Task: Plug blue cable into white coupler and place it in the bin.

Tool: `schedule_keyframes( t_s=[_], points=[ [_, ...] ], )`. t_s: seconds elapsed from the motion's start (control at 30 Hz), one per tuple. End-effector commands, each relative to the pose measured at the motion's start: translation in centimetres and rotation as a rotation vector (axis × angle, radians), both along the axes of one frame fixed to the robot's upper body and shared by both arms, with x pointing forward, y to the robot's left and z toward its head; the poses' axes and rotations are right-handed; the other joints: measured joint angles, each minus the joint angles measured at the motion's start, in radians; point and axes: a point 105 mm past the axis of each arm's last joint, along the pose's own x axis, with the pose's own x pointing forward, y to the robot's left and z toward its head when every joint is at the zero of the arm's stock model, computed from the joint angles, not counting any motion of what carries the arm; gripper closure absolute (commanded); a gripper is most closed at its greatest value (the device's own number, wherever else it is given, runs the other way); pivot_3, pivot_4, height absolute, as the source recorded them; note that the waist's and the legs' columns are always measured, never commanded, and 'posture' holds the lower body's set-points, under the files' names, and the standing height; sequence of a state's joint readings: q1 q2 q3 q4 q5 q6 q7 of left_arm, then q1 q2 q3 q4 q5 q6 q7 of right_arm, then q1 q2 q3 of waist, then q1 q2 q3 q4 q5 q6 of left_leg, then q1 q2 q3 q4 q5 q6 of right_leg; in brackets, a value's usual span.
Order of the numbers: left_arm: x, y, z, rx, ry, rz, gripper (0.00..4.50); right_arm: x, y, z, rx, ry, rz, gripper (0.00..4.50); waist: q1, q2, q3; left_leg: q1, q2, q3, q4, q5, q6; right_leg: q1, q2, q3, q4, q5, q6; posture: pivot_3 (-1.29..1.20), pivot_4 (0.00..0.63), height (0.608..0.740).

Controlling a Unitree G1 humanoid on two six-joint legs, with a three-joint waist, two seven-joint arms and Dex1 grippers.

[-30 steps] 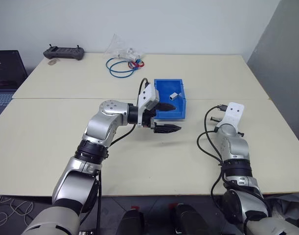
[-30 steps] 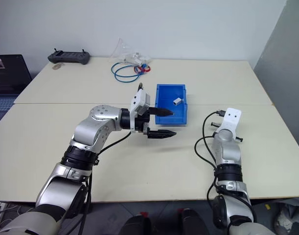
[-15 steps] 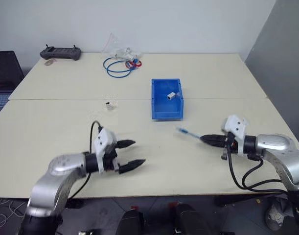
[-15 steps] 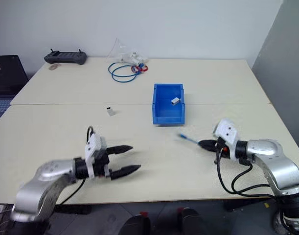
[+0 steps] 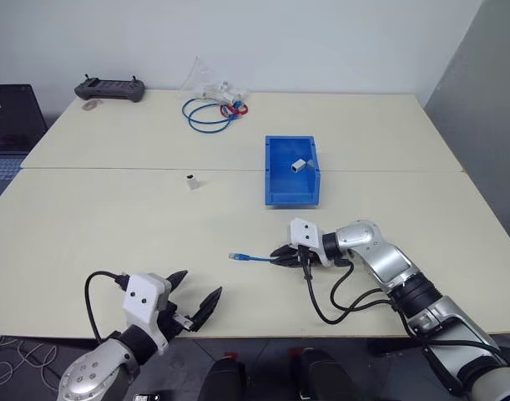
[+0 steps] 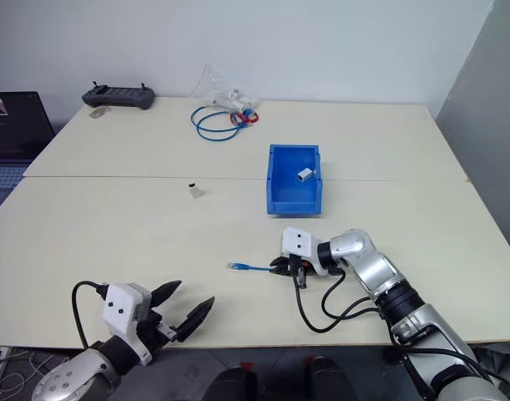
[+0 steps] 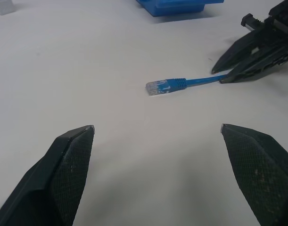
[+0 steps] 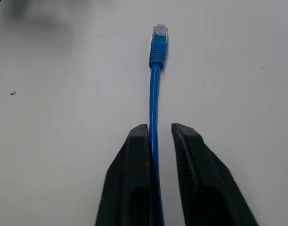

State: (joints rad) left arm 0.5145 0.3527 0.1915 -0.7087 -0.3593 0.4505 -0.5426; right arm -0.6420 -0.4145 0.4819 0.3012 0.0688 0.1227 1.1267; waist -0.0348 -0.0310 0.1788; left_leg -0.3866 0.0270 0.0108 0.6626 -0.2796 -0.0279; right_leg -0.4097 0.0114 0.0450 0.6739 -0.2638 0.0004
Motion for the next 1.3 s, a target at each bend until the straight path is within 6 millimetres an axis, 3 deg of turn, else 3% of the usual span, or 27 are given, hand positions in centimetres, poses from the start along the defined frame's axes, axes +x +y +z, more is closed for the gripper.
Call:
schedule_keyframes(
  t_s=[0.03,0.13,0.23,0.37,0.57,0.8,1.07,1.3],
  points=[
    [0.5,-0.1,1.2,0.026,-0.058,-0.046,0.00,0.4,-0.5,1.4,0.034,-0.037,-0.028,2.48,0.002,0.000,0.000,0.000,0.000,-0.001,0.000,0.000,0.000,0.000,0.000,-0.001,0.000,-0.001,0.000,0.00,0.150,0.740],
    [2.1,0.5,2.0,0.064,-0.084,-0.123,0.00,-0.4,-1.6,3.5,0.121,0.006,-0.099,1.73,0.008,0.000,0.000,0.000,0.001,-0.004,0.000,0.000,0.000,0.000,0.002,-0.003,0.004,-0.003,-0.002,0.00,0.150,0.740],
    [4.7,1.0,3.2,0.094,-0.108,-0.246,0.00,-2.9,-3.1,5.9,0.203,0.060,-0.126,1.04,0.021,0.001,0.001,0.000,0.001,-0.009,0.001,0.000,-0.001,0.000,0.003,-0.007,0.007,-0.007,0.000,0.00,0.150,0.740],
    [7.5,-0.1,4.1,0.145,-0.095,-0.538,0.00,-5.3,-5.7,7.7,0.227,0.047,-0.181,1.04,0.028,0.002,0.001,0.004,0.001,-0.010,0.002,0.002,-0.001,0.004,0.005,-0.009,0.008,-0.007,0.001,0.00,0.150,0.740],
    [11.0,-2.4,1.5,0.307,0.009,-0.956,0.00,-6.6,-8.0,7.9,0.234,0.059,-0.329,1.04,0.013,0.001,0.001,0.004,0.000,-0.005,0.002,0.002,0.000,0.004,0.006,-0.006,0.006,-0.006,0.004,0.00,0.150,0.740],
    [11.8,-2.4,-1.0,0.445,0.088,-1.178,0.00,-6.2,-10.2,7.6,0.245,0.028,-0.524,1.04,0.002,0.001,0.001,-0.003,0.000,-0.006,0.002,0.002,0.000,-0.002,0.009,-0.004,0.006,-0.006,0.003,0.00,0.150,0.740],
    [11.5,0.8,-1.8,0.546,0.207,-1.224,0.00,-7.0,-10.9,7.5,0.251,0.033,-0.588,1.04,-0.011,0.001,0.000,-0.002,0.002,-0.007,0.002,0.002,0.000,-0.001,0.010,-0.003,0.007,-0.007,0.003,0.00,0.150,0.740],
    [11.7,1.4,-1.9,0.551,0.244,-1.206,1.29,-6.8,-11.0,7.3,0.249,0.033,-0.603,0.96,-0.019,0.001,0.000,0.005,0.002,-0.007,0.002,0.002,0.001,0.003,0.015,-0.003,0.008,-0.007,0.003,0.00,0.150,0.740]
  ],
)
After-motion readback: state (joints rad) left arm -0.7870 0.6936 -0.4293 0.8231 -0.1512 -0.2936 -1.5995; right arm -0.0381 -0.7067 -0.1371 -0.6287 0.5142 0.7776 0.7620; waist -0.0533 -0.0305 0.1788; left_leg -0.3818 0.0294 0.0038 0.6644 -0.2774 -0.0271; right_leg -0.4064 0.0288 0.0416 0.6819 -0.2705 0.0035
